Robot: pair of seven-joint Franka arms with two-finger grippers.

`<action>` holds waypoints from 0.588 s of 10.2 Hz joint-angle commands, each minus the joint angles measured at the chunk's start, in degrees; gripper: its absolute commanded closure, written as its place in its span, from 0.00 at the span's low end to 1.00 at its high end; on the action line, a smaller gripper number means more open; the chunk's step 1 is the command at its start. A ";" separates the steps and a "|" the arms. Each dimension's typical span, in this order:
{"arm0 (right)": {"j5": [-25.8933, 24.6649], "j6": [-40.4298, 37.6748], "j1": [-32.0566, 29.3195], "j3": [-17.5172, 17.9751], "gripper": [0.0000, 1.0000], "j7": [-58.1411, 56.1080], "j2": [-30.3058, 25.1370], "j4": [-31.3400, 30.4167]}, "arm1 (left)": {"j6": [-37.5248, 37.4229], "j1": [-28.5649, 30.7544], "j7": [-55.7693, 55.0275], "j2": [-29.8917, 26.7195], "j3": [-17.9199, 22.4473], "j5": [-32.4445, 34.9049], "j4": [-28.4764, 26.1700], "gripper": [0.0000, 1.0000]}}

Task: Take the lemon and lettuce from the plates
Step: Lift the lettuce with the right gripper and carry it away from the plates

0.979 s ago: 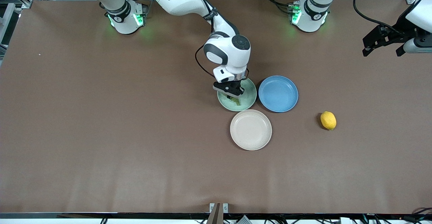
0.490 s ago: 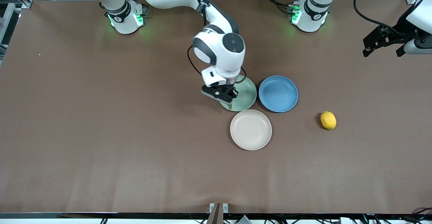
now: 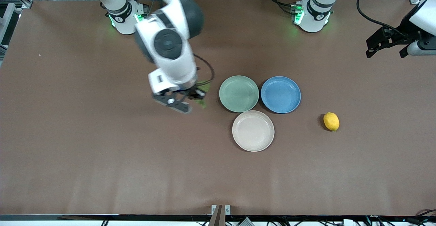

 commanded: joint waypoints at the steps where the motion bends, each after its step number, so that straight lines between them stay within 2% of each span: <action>1: 1.62 -4.22 -8.26 0.78 1.00 -11.61 -1.72 -2.02 | -1.35 -0.05 0.39 0.56 0.21 -0.57 1.41 0.00; 6: 0.92 -1.52 -26.63 0.69 1.00 -38.77 2.23 -3.33 | -1.35 -0.05 0.39 0.56 0.21 -0.57 1.41 0.00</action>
